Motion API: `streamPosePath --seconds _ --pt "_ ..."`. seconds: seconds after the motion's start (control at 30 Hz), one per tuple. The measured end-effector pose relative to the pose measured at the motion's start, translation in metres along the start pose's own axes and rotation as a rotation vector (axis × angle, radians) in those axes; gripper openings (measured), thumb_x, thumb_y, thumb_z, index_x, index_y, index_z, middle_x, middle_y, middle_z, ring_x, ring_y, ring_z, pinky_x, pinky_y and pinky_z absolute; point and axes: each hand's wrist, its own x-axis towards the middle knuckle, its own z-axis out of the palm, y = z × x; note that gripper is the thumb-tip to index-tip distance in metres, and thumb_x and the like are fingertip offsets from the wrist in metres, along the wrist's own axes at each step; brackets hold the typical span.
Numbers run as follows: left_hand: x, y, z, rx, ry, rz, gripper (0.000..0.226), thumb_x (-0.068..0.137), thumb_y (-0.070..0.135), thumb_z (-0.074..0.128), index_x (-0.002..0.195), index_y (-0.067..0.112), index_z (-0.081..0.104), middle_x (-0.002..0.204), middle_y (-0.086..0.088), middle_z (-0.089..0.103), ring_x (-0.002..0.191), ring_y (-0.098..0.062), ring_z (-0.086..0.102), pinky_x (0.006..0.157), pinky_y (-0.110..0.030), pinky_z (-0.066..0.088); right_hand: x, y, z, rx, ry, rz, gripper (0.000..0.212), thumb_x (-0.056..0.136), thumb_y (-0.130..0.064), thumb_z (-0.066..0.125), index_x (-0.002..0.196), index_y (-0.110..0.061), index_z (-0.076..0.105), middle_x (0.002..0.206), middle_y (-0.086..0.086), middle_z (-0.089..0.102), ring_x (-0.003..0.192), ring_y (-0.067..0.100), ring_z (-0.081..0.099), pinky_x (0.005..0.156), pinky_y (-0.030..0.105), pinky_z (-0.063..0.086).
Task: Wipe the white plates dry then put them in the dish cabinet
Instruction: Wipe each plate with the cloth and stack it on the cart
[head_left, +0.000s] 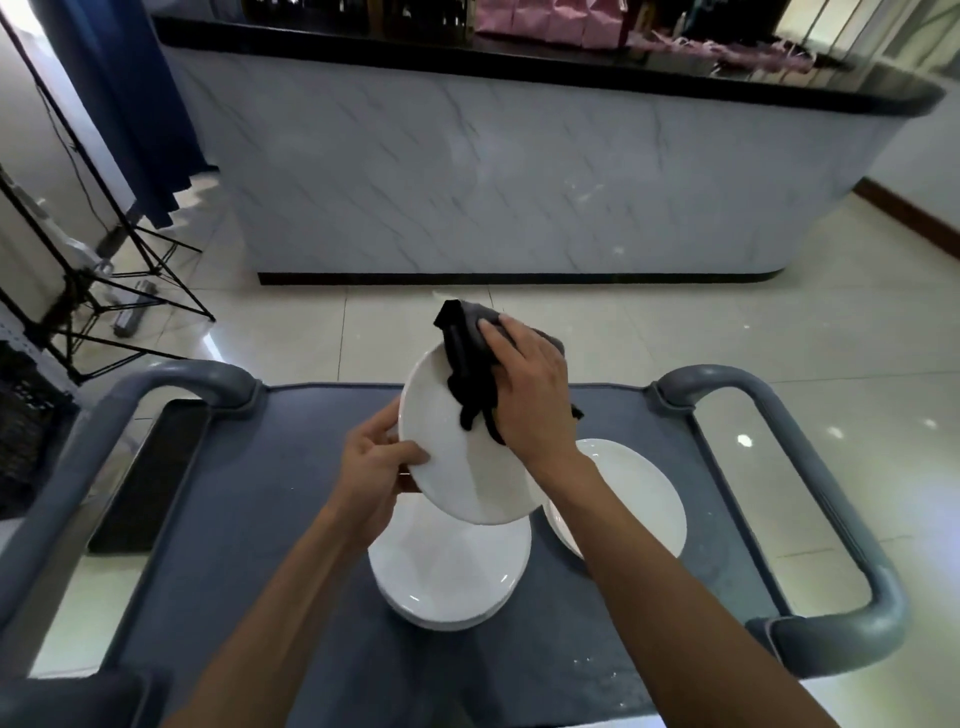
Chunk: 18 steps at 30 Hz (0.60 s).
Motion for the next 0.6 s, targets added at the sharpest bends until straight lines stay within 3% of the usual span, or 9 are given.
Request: streamPosePath --seconds 0.2,0.3,0.6 --pt "0.000 -0.003 -0.018 -0.076 0.009 -0.002 0.066 0.068 -0.007 0.058 0.126 0.025 0.068 0.109 -0.012 0.072 0.091 -0.031 0.069 0.068 -0.052 0.059 -0.016 0.005 -0.001 0.007 0.009 0.220 0.047 0.097 -0.005 0.054 0.143 -0.015 0.055 0.148 0.009 0.051 0.136 0.029 0.046 0.114 0.047 0.035" --pt "-0.001 -0.004 -0.021 -0.123 0.026 -0.013 0.064 0.066 -0.005 0.057 0.119 0.027 0.071 0.106 -0.009 0.073 0.090 -0.030 0.069 0.067 -0.048 0.058 -0.027 0.009 -0.003 0.122 -0.005 0.337 0.049 0.099 -0.009 0.052 0.148 -0.017 0.049 0.151 0.005 0.047 0.138 0.024 0.041 0.116 0.039 0.033" --pt "0.012 0.006 -0.022 -0.202 0.098 -0.017 0.062 0.077 -0.013 0.052 0.119 0.028 0.070 0.102 -0.008 0.074 0.085 -0.027 0.068 0.068 -0.044 0.058 -0.057 -0.012 0.014 0.194 -0.005 0.369 0.049 0.101 -0.003 0.049 0.147 -0.018 0.049 0.158 0.003 0.038 0.147 0.020 0.028 0.122 0.036 0.023"
